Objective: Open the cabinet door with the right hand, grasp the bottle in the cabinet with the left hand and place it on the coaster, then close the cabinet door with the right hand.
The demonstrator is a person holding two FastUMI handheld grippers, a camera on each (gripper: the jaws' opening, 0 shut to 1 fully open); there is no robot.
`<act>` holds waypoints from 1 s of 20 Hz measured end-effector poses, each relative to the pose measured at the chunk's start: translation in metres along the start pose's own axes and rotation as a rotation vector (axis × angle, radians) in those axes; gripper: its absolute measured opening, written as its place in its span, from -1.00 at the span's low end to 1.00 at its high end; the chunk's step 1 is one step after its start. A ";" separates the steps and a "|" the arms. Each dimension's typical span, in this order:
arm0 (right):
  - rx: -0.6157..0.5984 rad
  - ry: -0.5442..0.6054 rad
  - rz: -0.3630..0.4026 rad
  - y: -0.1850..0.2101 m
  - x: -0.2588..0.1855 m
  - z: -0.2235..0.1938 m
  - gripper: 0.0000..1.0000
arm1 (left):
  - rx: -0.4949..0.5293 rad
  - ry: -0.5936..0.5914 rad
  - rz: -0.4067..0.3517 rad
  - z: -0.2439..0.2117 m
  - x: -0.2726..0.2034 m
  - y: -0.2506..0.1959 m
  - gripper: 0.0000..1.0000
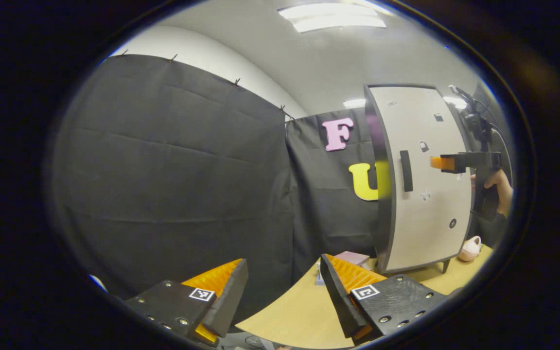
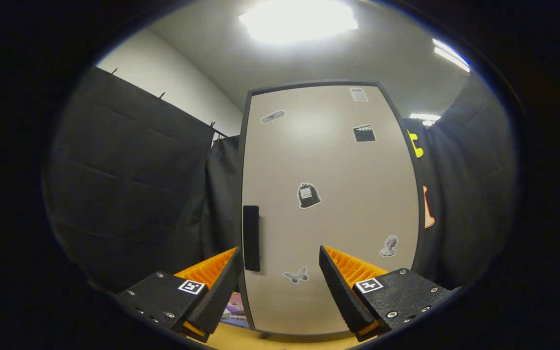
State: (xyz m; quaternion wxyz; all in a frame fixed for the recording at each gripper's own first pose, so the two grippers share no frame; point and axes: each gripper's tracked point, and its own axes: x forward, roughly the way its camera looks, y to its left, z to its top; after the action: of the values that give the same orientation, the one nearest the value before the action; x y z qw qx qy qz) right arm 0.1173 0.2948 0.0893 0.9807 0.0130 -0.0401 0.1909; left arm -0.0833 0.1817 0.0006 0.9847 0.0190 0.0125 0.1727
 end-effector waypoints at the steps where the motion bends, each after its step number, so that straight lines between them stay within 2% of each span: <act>1: -0.005 0.010 0.006 0.005 0.009 -0.002 0.92 | 0.001 0.002 0.006 -0.002 0.001 0.005 0.80; 5: -0.018 0.044 0.019 0.025 0.044 -0.010 0.91 | -0.001 0.012 0.031 -0.009 0.005 0.026 0.80; 6: -0.018 0.045 0.019 0.028 0.053 -0.009 0.92 | 0.001 0.015 0.036 -0.010 0.006 0.030 0.72; 8: -0.026 0.051 0.006 0.034 0.068 -0.008 0.89 | 0.008 0.019 0.047 -0.014 0.008 0.039 0.72; 9: -0.033 0.063 0.000 0.037 0.075 -0.009 0.83 | 0.009 0.021 0.051 -0.015 0.009 0.043 0.72; 10: -0.042 0.089 -0.014 0.038 0.082 -0.013 0.80 | 0.008 0.022 0.054 -0.016 0.008 0.046 0.82; 11: -0.045 0.112 -0.020 0.039 0.089 -0.016 0.74 | 0.008 0.025 0.059 -0.017 0.008 0.049 0.82; 12: -0.047 0.127 -0.020 0.042 0.095 -0.018 0.68 | 0.008 0.025 0.063 -0.018 0.009 0.052 0.72; 13: -0.057 0.142 -0.033 0.042 0.100 -0.020 0.60 | 0.008 0.024 0.065 -0.018 0.009 0.052 0.72; 14: -0.068 0.160 -0.050 0.040 0.103 -0.022 0.54 | 0.008 0.022 0.064 -0.018 0.009 0.053 0.80; 15: -0.071 0.177 -0.058 0.040 0.107 -0.025 0.39 | 0.007 0.019 0.062 -0.018 0.010 0.054 0.72; 16: -0.065 0.189 -0.063 0.041 0.110 -0.026 0.30 | 0.006 0.018 0.061 -0.018 0.010 0.054 0.82; 18: -0.041 0.220 -0.075 0.040 0.116 -0.031 0.00 | 0.004 0.016 0.056 -0.018 0.011 0.054 0.82; 19: -0.033 0.238 -0.082 0.039 0.119 -0.034 -0.14 | 0.003 0.014 0.054 -0.017 0.010 0.055 0.72; 20: -0.019 0.268 -0.083 0.038 0.120 -0.040 -0.16 | 0.002 0.013 0.051 -0.016 0.010 0.056 0.82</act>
State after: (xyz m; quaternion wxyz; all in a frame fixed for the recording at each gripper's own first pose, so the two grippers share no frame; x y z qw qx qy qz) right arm 0.2166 0.3767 0.0601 0.9844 -0.0201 0.0901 0.1500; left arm -0.0936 0.2385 -0.0135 0.9798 0.0192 0.0184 0.1981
